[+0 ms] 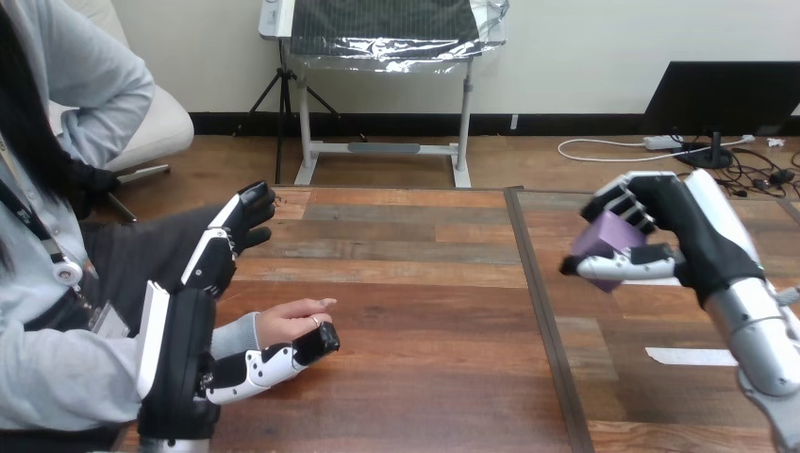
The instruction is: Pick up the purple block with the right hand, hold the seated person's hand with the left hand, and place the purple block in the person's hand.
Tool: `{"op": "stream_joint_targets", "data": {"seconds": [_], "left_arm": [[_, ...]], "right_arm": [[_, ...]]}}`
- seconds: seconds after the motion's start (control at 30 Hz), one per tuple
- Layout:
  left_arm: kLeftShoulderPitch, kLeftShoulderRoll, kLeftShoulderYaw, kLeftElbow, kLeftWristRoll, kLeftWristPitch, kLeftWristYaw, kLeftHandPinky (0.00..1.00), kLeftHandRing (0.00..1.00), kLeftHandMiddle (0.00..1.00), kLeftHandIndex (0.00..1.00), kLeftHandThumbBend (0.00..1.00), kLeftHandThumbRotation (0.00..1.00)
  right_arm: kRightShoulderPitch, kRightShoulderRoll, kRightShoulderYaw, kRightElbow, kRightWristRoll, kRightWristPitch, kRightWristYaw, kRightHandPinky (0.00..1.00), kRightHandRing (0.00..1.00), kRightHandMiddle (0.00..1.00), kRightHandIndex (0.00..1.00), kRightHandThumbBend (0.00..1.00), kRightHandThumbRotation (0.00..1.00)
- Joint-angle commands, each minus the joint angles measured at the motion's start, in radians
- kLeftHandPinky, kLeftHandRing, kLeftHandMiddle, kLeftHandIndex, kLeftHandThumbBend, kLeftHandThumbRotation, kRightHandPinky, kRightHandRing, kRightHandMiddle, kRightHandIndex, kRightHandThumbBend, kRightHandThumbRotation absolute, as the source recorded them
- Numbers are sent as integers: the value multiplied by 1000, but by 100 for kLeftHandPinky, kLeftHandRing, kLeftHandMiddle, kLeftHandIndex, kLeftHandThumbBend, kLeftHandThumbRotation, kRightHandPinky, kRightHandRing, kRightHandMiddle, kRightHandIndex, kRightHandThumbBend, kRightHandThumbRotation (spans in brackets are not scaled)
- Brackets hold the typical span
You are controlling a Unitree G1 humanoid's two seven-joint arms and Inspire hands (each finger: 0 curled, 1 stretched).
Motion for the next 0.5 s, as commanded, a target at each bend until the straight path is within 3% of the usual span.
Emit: {"op": "stream_joint_targets", "data": {"seconds": [0.0, 0.47], "left_arm": [[-40, 37, 31, -75, 85, 29, 67, 81, 84, 85, 87, 100, 49], [-15, 132, 12, -189, 359, 198, 301, 84, 85, 87, 89, 100, 51]], "right_arm": [[-52, 27, -36, -62, 24, -24, -14, 34, 38, 45, 48, 81, 0], [-38, 93, -49, -126, 23, -2, -41, 33, 38, 45, 48, 79, 0]]}}
